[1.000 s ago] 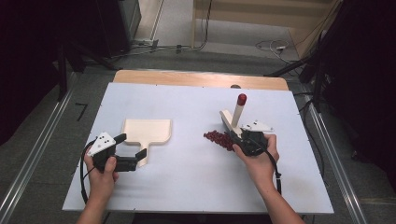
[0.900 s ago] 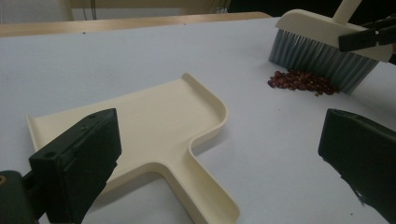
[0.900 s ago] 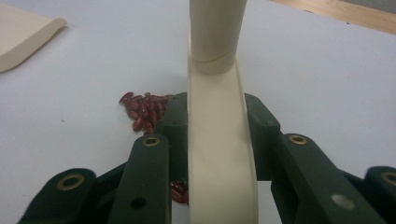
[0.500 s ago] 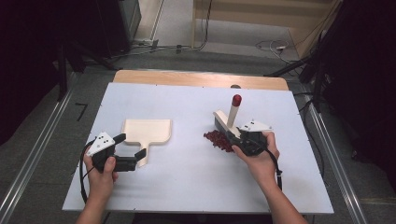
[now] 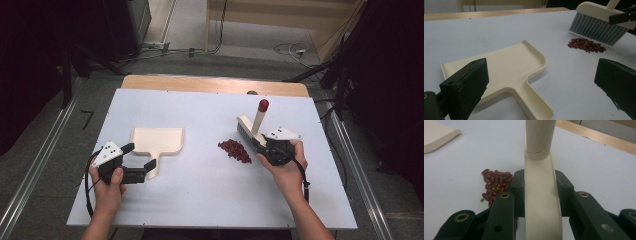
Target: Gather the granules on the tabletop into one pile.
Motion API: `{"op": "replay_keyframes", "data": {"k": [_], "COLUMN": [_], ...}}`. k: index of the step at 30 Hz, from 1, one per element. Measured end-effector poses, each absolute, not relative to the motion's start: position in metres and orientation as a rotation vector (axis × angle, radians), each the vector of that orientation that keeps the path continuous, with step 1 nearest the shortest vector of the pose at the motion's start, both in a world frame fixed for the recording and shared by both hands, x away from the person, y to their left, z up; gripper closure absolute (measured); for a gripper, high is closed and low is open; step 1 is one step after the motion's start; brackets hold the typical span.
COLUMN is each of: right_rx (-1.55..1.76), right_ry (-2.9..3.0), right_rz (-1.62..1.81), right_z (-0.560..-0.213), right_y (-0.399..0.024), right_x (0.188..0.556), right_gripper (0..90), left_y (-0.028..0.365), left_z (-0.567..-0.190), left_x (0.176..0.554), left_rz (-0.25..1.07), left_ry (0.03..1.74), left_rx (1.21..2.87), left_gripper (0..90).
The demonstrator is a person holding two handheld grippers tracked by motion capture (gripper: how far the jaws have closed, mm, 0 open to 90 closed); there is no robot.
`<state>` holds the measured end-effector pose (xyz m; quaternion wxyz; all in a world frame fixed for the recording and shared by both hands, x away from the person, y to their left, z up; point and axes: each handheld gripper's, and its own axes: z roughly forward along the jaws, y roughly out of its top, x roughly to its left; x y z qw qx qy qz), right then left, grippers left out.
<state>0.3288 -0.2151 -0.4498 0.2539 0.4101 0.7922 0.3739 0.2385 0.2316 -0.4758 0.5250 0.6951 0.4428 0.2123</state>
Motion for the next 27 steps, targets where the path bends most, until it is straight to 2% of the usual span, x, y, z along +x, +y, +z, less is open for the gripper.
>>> {"op": "replay_keyframes", "data": {"k": [14, 27], "right_rx": [1.069, 1.084], "right_ry": [2.195, 2.112], "right_rz": [1.04, 1.152], "right_z": [-0.452, -0.429], "right_y": [-0.208, -0.25], "right_x": [0.325, 0.313], "right_gripper": [65.6, 65.6], "left_y": [0.232, 0.235], "left_z": [-0.475, -0.474], "left_x": [0.238, 0.237], "left_rz": [0.509, 0.523], "left_ry": [1.059, 1.063], "left_rx": [1.661, 1.645], "left_gripper": [0.0, 0.0]}}
